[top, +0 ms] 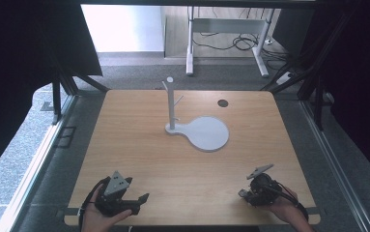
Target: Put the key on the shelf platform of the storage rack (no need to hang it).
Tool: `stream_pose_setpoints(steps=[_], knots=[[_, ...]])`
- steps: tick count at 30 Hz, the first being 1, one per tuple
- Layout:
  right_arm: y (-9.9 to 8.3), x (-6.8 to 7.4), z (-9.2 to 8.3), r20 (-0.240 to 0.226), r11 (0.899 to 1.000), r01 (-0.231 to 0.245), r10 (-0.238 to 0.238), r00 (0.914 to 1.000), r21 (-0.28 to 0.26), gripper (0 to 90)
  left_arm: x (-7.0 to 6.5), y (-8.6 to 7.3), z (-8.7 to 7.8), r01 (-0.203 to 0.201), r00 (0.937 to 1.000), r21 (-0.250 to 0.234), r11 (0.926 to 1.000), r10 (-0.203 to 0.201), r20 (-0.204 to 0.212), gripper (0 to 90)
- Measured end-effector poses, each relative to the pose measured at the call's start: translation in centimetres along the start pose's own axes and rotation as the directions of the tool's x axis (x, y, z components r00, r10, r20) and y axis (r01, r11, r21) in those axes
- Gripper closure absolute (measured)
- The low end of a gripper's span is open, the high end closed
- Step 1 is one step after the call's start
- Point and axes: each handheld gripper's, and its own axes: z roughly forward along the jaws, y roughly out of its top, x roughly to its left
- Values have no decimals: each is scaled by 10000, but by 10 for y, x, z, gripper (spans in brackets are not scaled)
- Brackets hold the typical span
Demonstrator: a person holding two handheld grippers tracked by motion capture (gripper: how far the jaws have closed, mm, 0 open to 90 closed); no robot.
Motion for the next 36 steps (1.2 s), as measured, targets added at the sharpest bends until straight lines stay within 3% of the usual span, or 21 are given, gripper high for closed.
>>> stream_pose_setpoints(steps=[3,8,21,22,30,36], knots=[[-1,-1,-1,17,9999,-94,94,10000,44,651,0,0,0,-2,10000,6,10000,2,2,225],[-1,-2,-2,41,9998,-199,198,9998,94,717,0,0,0,-9,10000,1,10000,9,8,225],[-1,-5,-4,-111,9994,-323,324,9994,149,767,0,0,-1,13,10000,-39,10000,-13,-29,225],[0,-7,-8,-116,9992,-383,382,9992,-109,856,1,0,-1,14,10000,-39,10000,-15,-29,225],[0,-9,-10,-230,9992,-409,408,9989,-45,858,0,0,-2,44,10000,-71,10000,-44,-47,225],[2,-11,-20,-320,9977,-501,487,9983,-464,859,1,0,-2,17,10000,-79,10000,-17,-49,225]])
